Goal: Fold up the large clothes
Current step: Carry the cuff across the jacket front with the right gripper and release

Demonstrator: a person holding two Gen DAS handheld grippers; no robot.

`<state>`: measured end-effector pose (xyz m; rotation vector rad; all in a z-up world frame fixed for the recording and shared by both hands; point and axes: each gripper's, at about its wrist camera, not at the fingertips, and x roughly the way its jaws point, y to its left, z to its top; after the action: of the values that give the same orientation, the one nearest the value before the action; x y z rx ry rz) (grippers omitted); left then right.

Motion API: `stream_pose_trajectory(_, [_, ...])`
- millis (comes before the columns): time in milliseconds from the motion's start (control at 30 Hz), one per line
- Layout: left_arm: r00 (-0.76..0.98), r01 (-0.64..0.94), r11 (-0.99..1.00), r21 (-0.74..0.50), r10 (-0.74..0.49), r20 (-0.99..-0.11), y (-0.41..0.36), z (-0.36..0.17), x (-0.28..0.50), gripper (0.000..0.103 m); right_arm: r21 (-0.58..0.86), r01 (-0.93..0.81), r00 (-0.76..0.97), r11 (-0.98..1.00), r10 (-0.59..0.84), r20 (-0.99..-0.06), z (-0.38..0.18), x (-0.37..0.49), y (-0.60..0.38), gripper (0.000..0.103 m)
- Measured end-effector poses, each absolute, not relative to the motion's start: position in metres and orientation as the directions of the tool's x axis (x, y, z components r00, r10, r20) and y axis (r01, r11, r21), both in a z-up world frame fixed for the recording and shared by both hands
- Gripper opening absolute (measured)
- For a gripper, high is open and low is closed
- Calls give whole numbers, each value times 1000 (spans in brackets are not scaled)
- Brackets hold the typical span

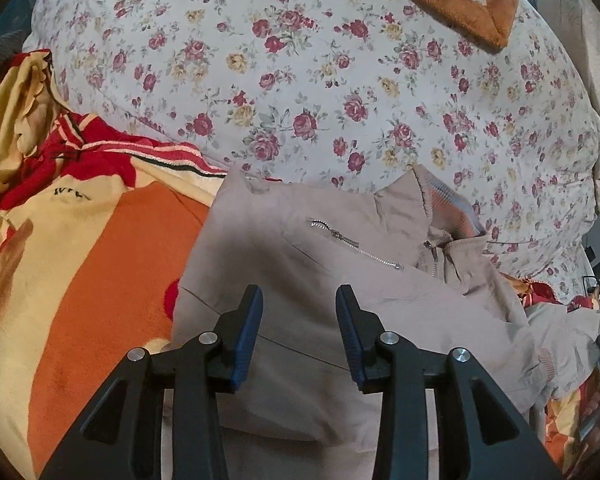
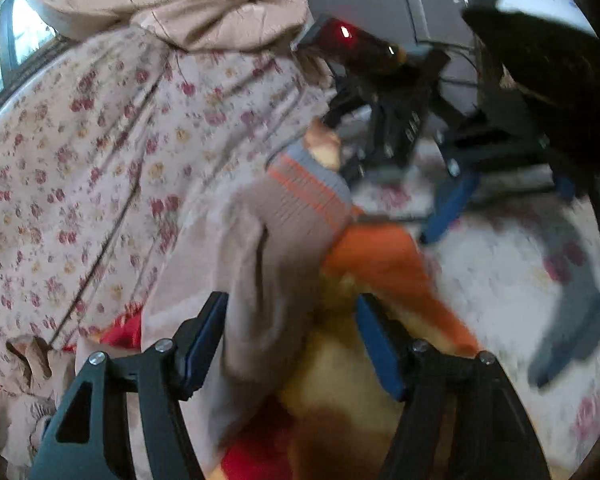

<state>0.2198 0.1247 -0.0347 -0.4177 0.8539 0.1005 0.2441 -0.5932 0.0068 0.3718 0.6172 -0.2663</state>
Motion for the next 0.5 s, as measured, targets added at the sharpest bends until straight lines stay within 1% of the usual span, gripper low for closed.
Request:
stream_pose_trajectory(33, [656,-253,915,-315,-77,-751,125,-36,221,26,250,347,783,904,-133,-607,8,247,-592,70])
stream_pose_trajectory(67, [655,-255,914,-315,-77,-752,125,-36,221,26,230,345,779,910,-141,-611,9,251,-590,68])
stream_pose_trajectory(133, [650,-263,910,-321,-79,-756,127,-38,222,26,186,319,763,930,-135,-633,9,260,-580,44])
stream_pose_trajectory(167, [649,-265,909,-322,-79,-756,128,-38,222,26,151,316,748,937,-148,-647,10,262,-575,27])
stream_pose_trajectory(200, [651,-269,907,-323,-76,-755,129,-38,221,26,136,311,742,941,-151,-653,11,262,-571,21])
stream_pose_trajectory(300, [661,-282,896,-342,-77,-746,137,-34,218,26,159,328,768,931,-165,-619,30,245,-566,16])
stream_pose_trajectory(400, [683,-310,884,-349,-49,-729,149,-25,212,26,169,383,804,908,-237,-545,71,215,-562,14])
stream_pose_trajectory(500, [699,-341,868,-360,-22,-714,163,-18,204,26,178,421,821,889,-291,-491,107,192,-557,14])
